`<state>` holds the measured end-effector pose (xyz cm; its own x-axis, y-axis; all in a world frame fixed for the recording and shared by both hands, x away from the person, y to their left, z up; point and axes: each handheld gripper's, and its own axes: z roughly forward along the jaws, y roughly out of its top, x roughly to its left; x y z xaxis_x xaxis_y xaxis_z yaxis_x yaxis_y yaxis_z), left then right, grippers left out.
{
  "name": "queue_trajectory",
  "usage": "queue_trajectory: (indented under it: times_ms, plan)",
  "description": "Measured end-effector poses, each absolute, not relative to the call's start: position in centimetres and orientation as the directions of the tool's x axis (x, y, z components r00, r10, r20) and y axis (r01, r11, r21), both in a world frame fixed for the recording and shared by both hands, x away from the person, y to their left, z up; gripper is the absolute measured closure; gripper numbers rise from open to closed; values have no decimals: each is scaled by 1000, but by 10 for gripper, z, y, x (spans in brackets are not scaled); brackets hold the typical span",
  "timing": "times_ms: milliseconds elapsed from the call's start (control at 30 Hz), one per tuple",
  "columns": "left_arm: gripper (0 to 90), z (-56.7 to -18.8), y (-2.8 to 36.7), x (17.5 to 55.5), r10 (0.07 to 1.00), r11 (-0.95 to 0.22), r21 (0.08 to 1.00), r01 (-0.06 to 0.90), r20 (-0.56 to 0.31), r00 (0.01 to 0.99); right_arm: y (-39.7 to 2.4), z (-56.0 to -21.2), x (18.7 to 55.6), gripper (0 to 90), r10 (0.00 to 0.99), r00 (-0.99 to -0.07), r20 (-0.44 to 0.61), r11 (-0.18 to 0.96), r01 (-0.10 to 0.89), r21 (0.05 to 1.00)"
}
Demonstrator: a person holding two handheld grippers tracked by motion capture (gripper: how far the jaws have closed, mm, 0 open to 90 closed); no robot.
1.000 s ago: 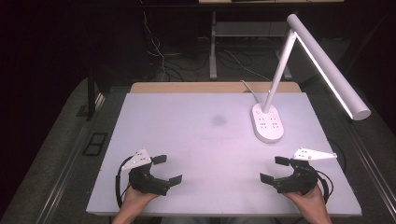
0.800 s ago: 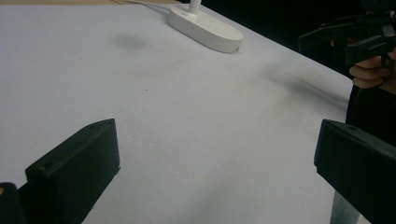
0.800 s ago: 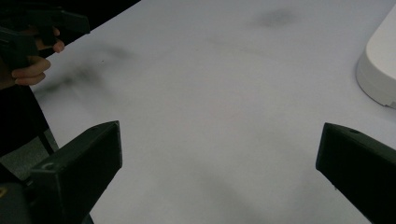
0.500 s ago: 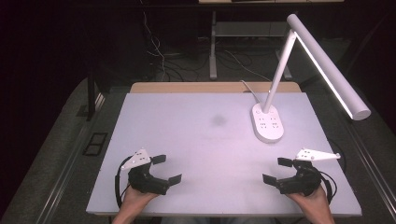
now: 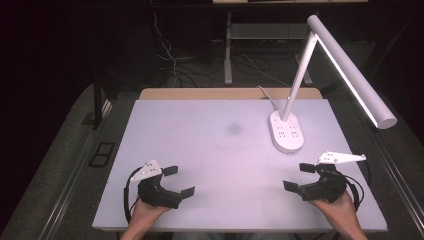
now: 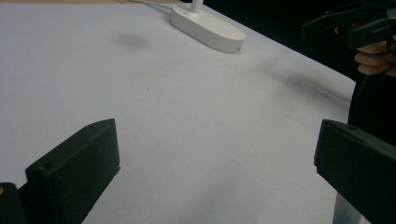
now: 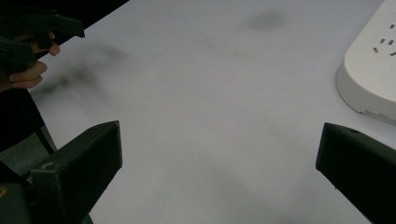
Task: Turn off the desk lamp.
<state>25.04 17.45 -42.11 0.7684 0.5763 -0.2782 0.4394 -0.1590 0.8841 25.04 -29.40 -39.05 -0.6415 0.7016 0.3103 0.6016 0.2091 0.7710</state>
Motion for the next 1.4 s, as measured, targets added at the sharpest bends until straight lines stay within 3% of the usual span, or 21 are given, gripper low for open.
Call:
queue_trajectory:
  times_ms: [1400]
  plan:
    - [0,-421,175,251,570,-162,884,438,-279,773,-301,-349,321,4,718,-646,259,270,602,752]
